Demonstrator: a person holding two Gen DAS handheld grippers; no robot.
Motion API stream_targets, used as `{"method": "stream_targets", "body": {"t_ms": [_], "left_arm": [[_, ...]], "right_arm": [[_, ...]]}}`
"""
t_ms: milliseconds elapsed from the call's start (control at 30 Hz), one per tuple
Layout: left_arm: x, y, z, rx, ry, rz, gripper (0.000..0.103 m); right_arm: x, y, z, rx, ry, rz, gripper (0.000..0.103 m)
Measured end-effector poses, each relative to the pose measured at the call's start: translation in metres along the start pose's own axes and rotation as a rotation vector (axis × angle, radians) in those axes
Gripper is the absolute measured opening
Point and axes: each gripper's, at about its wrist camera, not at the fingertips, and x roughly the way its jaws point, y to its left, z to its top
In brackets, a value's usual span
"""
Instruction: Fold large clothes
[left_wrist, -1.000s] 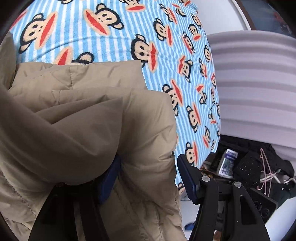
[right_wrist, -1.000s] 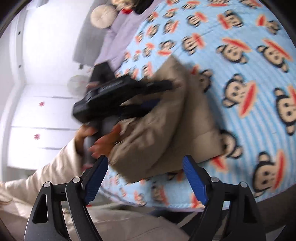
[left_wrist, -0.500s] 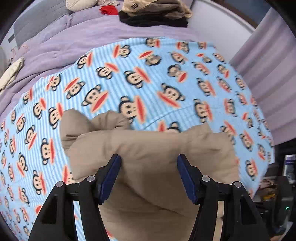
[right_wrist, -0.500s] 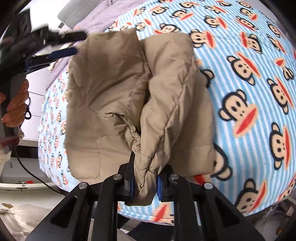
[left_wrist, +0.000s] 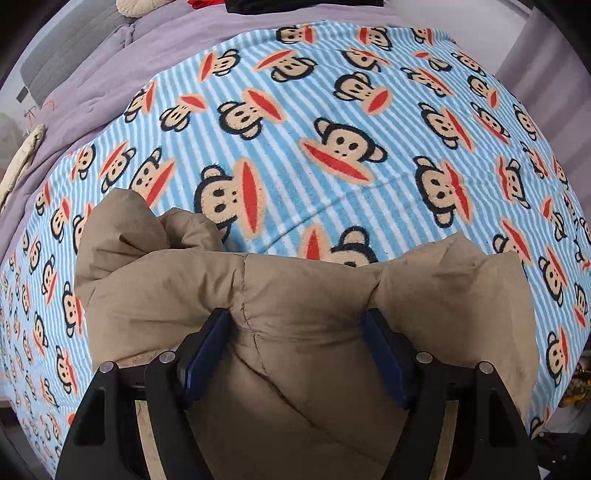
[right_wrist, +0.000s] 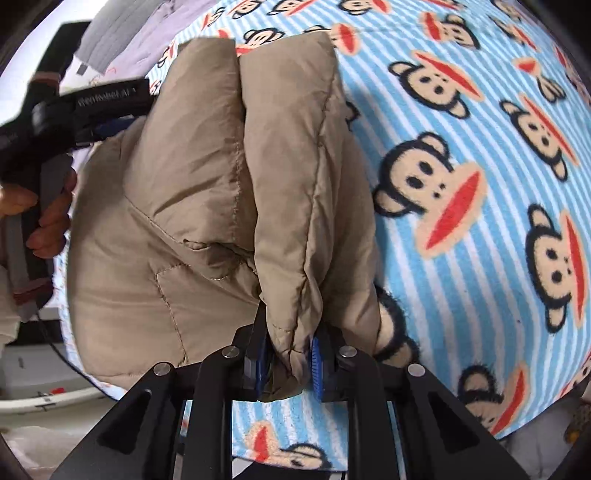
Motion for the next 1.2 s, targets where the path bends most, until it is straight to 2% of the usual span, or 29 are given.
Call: {"method": "stream_targets", "body": {"t_ms": [100, 200, 267, 300, 367, 433, 533, 567, 667, 867, 900, 933, 967, 1100, 1200], "left_arm": [[0.000, 0.004, -0.001, -0.007, 0.008, -0.005, 0.074], [0.001, 0.004, 0.000, -0.013, 0.015, 0.000, 0.074], [0.002, 0.003, 0.000, -0.015, 0.020, 0.011, 0.074], [0.002, 0.002, 0.001, -0.014, 0.023, 0.017, 0.075], [-0.002, 0.002, 0.001, -0.015, 0.024, 0.027, 0.075], [-0.014, 0.006, -0.002, -0.032, 0.015, 0.033, 0.075], [-0.043, 0.021, -0.014, -0.068, -0.018, 0.002, 0.075], [-0.054, 0.027, -0.020, -0.077, -0.030, 0.001, 0.075], [-0.080, 0.043, -0.045, -0.113, -0.045, 0.002, 0.075], [-0.105, 0.064, -0.113, -0.206, -0.018, -0.012, 0.075], [-0.108, 0.065, -0.123, -0.221, -0.020, -0.004, 0.079], [-0.110, 0.066, -0.132, -0.236, -0.022, 0.001, 0.099], [-0.113, 0.067, -0.139, -0.253, -0.029, 0.010, 0.103], [-0.117, 0.072, -0.151, -0.290, -0.023, 0.013, 0.103], [-0.121, 0.073, -0.151, -0.281, -0.030, 0.030, 0.103]], "right_arm": [[-0.033, -0.010, 0.002, 0.060, -0.053, 0.003, 0.024], [-0.077, -0.011, 0.003, 0.079, -0.193, -0.020, 0.024], [-0.095, -0.003, 0.011, 0.044, -0.253, 0.047, 0.024], [-0.099, 0.003, 0.018, 0.007, -0.255, 0.083, 0.024], [-0.088, 0.029, 0.032, -0.073, -0.231, 0.108, 0.024], [-0.067, 0.045, 0.044, -0.127, -0.182, 0.090, 0.024], [-0.022, 0.068, 0.048, -0.173, -0.113, -0.052, 0.024], [-0.011, 0.071, 0.044, -0.187, -0.099, -0.071, 0.024], [0.005, 0.060, 0.041, -0.190, -0.083, -0.075, 0.024], [0.015, 0.050, 0.044, -0.175, -0.065, -0.050, 0.024], [0.018, 0.048, 0.048, -0.176, -0.064, -0.050, 0.023], [0.019, 0.048, 0.049, -0.181, -0.062, -0.054, 0.023], [0.018, 0.049, 0.047, -0.186, -0.060, -0.058, 0.024], [0.020, 0.052, 0.047, -0.194, -0.047, -0.069, 0.024], [0.023, 0.054, 0.049, -0.182, -0.044, -0.062, 0.026]]}}
